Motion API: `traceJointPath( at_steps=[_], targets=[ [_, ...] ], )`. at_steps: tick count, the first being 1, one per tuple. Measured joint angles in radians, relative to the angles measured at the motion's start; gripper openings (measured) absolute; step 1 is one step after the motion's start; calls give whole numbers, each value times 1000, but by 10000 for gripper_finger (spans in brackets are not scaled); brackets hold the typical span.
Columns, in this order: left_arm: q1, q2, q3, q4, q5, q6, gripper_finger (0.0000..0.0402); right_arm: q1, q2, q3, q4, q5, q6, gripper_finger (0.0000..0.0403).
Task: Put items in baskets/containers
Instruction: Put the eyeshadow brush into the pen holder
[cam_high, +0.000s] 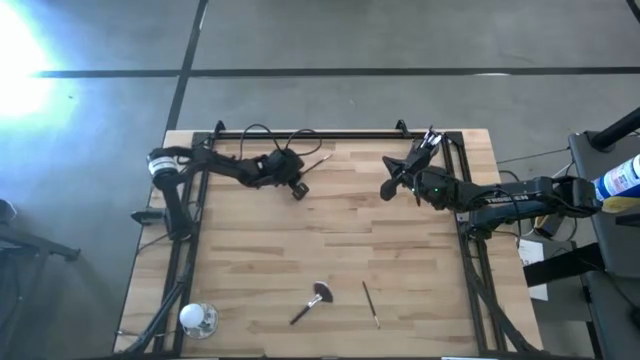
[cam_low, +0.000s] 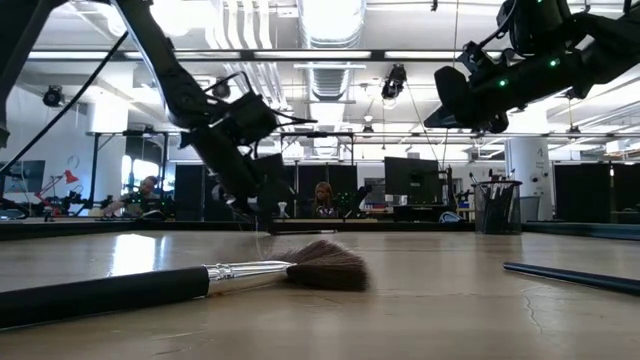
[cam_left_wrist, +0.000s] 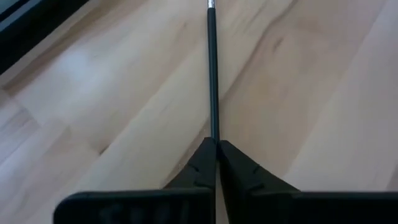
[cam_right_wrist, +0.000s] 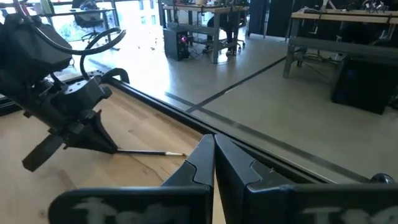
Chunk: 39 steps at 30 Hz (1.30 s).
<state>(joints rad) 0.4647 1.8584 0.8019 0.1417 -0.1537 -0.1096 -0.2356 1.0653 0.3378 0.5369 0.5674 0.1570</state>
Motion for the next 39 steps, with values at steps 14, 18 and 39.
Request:
traceJointPath(
  at_steps=[14, 18, 39],
  targets=[
    [-41, -168, -147, 21, 42, -35, 1, 49, 2, 0, -5, 0, 16, 8],
    [-56, -295, -261, 94, 121, -72, 0, 65, 28, -2, 11, -50, 26, 8],
    [-246, -598, -567, 852, 251, -199, 0, 90, 609, 18, 927, -420, 162, 128]
  ],
)
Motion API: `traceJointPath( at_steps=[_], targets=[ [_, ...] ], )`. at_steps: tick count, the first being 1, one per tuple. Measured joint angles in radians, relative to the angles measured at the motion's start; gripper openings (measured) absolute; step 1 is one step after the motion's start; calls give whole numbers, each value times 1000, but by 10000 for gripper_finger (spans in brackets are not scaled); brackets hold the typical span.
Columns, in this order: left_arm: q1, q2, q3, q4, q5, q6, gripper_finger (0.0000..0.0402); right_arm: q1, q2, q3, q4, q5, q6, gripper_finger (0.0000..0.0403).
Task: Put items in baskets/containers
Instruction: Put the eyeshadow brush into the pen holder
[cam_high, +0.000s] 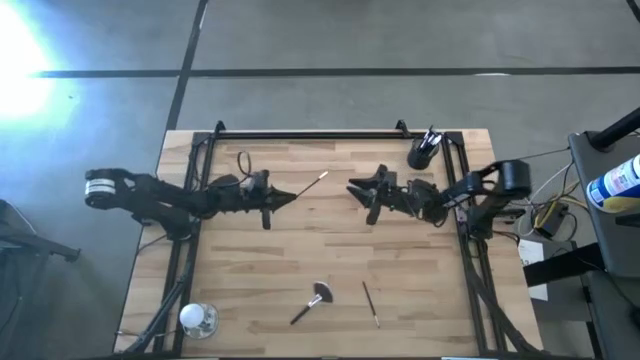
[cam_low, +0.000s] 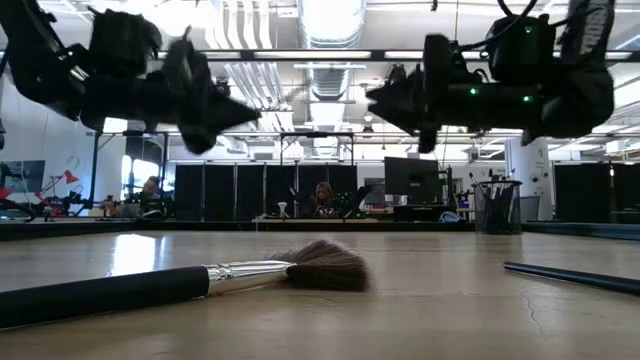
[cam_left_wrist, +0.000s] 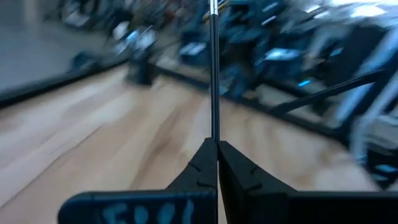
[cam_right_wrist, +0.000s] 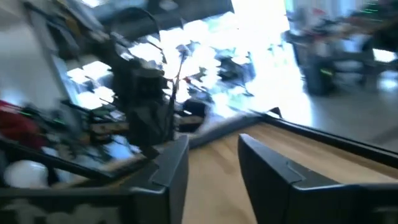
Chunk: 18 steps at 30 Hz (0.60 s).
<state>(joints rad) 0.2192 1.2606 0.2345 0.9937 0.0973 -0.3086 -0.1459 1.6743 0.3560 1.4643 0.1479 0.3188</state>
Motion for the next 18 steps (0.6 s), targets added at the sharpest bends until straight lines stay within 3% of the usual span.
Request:
traceJointPath(
  at_steps=[4, 8, 18],
  targets=[
    [-59, 0, 19, 97, 2, 29, 0, 2, 93, 77, 102, -106, 22, 163],
    [-83, 0, 56, 116, 1, 46, 0, 16, 142, 188, 104, -127, 16, 182],
    [-85, -1, 95, 124, 17, 54, 0, 89, 173, 357, 104, -128, -160, 171]
  ],
)
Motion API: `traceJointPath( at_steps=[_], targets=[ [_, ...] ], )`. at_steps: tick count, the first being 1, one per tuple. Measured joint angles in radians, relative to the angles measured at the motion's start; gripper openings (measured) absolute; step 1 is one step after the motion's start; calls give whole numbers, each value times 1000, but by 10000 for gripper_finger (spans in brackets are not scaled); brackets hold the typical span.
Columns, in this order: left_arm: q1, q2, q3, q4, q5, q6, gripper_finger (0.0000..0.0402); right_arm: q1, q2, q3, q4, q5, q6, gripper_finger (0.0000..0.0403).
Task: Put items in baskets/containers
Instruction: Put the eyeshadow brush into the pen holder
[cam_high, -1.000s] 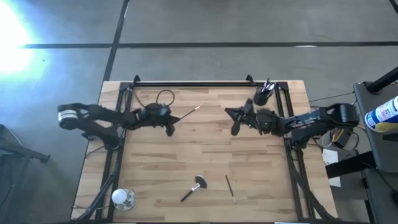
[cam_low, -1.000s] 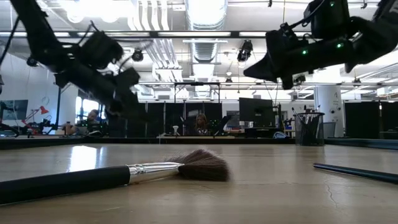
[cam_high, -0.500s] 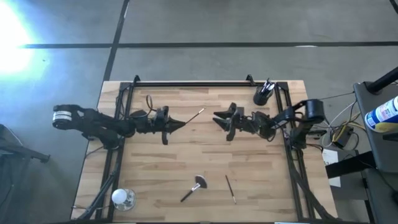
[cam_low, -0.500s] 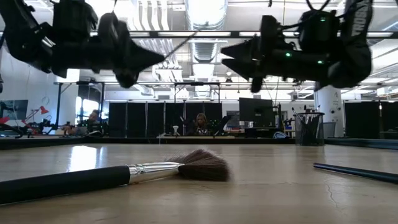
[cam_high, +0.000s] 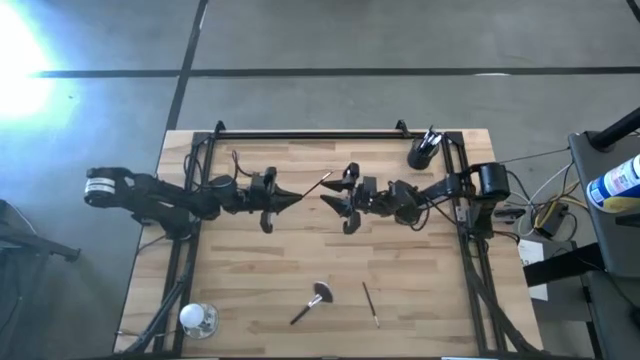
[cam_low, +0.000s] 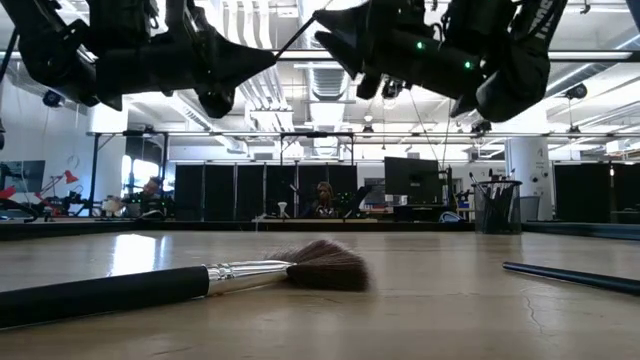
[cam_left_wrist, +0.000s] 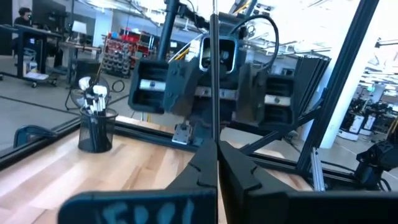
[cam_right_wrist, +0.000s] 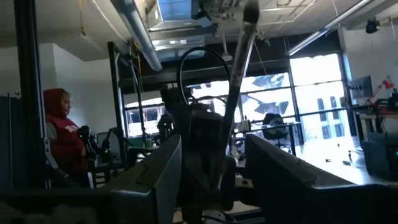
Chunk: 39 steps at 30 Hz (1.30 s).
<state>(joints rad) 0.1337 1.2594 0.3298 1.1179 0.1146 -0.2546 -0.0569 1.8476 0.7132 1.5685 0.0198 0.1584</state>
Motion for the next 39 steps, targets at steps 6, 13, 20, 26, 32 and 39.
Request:
traceJointPath(
  at_steps=[6, 13, 20, 26, 32, 39],
  targets=[
    [0, 0, 0, 0, 3, 0, 0, 2, -3, 51, 1, 10, 0, 161],
    [0, -1, -2, 0, 3, 11, 0, 2, -5, 94, 1, 33, -8, 137],
    [0, -1, -4, -5, 3, 16, 0, 5, -5, 99, 1, 35, -13, 52],
    [0, -2, -4, -40, -24, 17, 0, 7, -5, 94, 0, 36, -43, 18],
    [0, -2, -7, -97, -56, 15, 38, 4, -60, 32, 2, 111, -66, 16],
    [0, -2, -8, -151, -57, 39, 89, 3, -314, -130, -167, 325, -168, 14]
  ],
)
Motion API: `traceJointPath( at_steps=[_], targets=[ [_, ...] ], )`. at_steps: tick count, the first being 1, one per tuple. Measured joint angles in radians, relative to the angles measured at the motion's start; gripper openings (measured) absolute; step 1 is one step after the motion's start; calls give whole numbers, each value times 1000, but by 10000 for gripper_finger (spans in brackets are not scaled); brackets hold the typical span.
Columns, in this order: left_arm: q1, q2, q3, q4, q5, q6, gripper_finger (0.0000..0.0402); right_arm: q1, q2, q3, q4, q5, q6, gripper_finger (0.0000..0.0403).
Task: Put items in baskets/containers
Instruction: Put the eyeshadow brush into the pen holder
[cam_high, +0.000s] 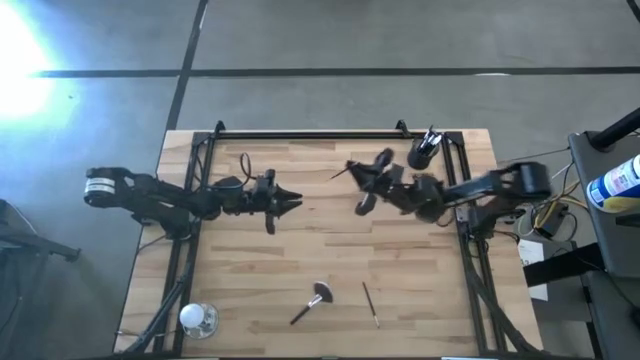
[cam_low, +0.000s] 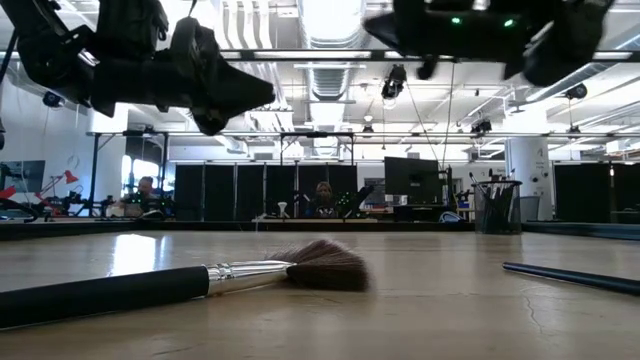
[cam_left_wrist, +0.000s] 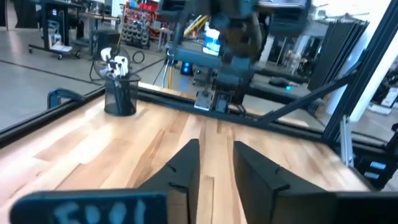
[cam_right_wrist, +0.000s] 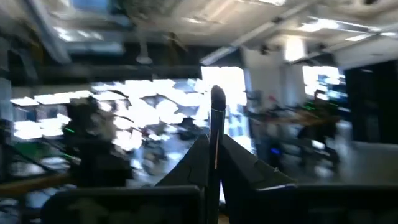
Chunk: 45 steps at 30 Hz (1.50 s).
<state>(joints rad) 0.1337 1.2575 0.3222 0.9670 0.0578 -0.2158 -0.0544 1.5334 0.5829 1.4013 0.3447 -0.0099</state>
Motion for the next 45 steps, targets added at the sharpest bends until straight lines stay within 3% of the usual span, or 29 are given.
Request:
traceJointPath(
  at_steps=[12, 17, 23, 28, 34, 45],
  targets=[
    [0, 0, -1, -51, 1, 36, 96, 67, -722, -283, -711, 732, -83, 14],
    [0, 0, -1, -50, 1, 51, 96, 39, -932, -406, -761, 852, -79, 14],
    [0, 0, -1, -48, 2, 57, 96, -112, -1001, -478, -762, 856, -72, 13],
    [0, 0, -1, -48, 1, 62, 96, -278, -954, -485, -763, 701, -5, 13],
    [0, 0, -1, -48, 2, 64, 96, -483, -813, -432, -771, 527, 74, 13],
    [0, 0, -1, -54, 1, 64, 97, -587, -465, -335, -767, 509, 150, 13]
  ],
)
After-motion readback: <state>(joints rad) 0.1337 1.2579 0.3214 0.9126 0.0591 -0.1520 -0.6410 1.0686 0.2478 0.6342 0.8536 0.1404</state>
